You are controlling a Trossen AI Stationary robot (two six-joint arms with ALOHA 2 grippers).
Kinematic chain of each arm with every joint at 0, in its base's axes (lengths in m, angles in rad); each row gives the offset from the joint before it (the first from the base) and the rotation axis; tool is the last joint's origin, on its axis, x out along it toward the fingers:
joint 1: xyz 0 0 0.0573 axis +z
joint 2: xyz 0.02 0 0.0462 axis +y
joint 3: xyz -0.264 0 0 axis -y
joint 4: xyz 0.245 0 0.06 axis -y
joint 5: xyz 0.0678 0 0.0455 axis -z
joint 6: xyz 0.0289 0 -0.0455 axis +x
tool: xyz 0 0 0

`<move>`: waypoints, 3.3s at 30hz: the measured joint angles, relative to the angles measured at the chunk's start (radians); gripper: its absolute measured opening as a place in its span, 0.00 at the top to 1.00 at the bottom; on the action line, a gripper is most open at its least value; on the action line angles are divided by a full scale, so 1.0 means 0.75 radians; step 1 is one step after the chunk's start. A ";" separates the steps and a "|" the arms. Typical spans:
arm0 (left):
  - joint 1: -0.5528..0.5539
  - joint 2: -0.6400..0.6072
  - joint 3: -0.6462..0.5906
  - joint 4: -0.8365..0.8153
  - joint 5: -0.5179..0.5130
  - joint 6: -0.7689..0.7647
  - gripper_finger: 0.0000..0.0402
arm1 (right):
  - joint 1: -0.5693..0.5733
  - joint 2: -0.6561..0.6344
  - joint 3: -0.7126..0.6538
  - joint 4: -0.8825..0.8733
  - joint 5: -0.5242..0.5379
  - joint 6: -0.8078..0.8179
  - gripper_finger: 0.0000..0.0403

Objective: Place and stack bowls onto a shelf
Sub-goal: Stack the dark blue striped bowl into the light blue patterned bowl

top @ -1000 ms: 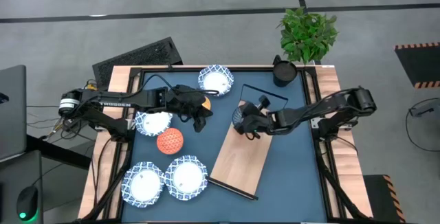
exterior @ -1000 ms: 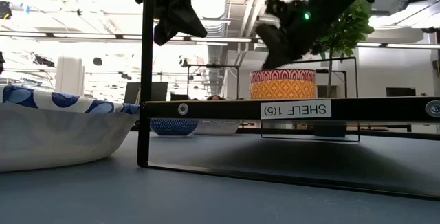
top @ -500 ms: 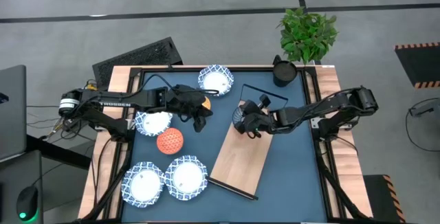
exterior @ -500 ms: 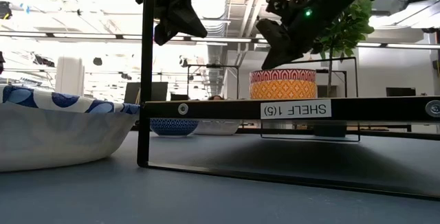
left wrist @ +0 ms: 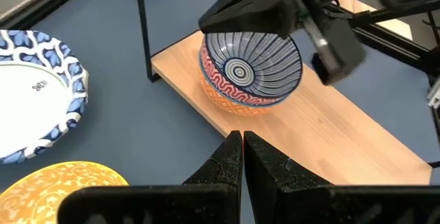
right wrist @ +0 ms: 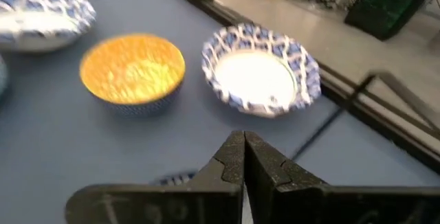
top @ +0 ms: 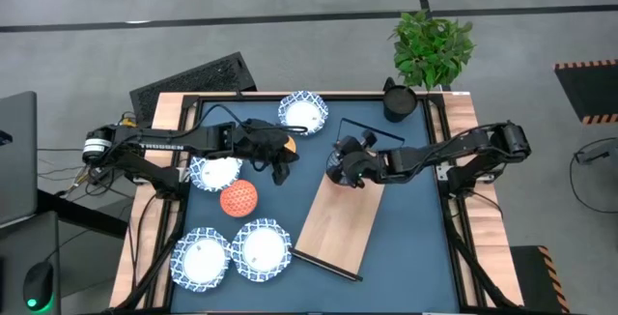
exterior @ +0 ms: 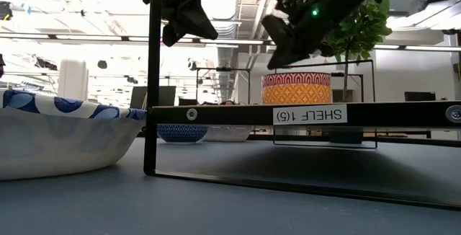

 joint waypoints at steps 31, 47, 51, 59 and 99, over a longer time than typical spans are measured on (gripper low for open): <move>0.000 0.000 0.000 0.004 0.000 0.031 1.00 | -0.038 0.026 -0.001 -0.164 -0.026 0.066 0.94; 0.000 0.000 0.000 -0.002 -0.011 0.031 1.00 | 0.157 0.009 0.001 -0.061 0.091 0.030 0.94; -0.001 0.001 0.000 -0.002 -0.011 0.030 1.00 | 0.338 0.007 0.000 -0.106 0.288 0.134 0.94; -0.001 0.001 0.000 -0.001 -0.011 0.023 1.00 | 0.508 0.019 0.000 -0.346 0.508 0.531 0.94; -0.001 0.001 0.000 -0.001 -0.011 0.011 1.00 | 0.493 0.021 -0.040 -0.436 0.445 0.659 0.94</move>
